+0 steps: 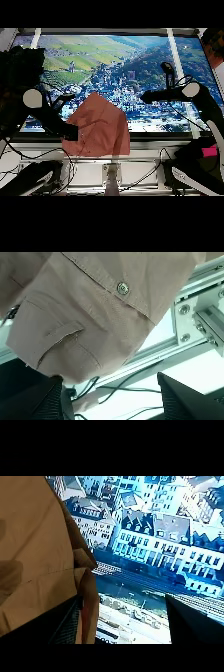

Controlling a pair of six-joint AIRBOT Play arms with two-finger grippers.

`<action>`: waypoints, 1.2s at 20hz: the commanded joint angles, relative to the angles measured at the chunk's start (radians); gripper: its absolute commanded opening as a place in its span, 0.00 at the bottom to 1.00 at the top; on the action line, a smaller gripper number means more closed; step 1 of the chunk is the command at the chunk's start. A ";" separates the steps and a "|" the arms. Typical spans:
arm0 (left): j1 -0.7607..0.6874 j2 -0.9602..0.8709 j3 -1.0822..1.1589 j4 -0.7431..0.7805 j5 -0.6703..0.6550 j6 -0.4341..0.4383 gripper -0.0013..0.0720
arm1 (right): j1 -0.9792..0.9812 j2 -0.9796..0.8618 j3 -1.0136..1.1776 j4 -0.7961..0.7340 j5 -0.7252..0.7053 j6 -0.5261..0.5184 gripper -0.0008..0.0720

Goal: Fold the clothes and pants, and hang the long-sleeved shirts on hangers.

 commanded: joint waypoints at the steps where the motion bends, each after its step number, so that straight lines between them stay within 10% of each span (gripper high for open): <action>1: 0.001 0.001 -0.009 0.018 0.099 0.000 0.95 | 0.051 -0.080 0.001 0.007 0.002 -0.010 0.84; 7: 0.007 0.000 -0.010 0.434 0.233 -0.102 0.92 | 0.052 -0.158 0.079 0.051 -0.007 -0.011 0.84; 12: 0.201 0.000 -0.128 0.399 0.309 -0.124 0.92 | 0.052 -0.161 0.138 0.045 -0.051 -0.024 0.84; 24: 0.785 -0.002 -0.422 0.043 0.410 0.272 0.78 | 0.052 -0.161 0.139 0.018 -0.063 -0.082 0.84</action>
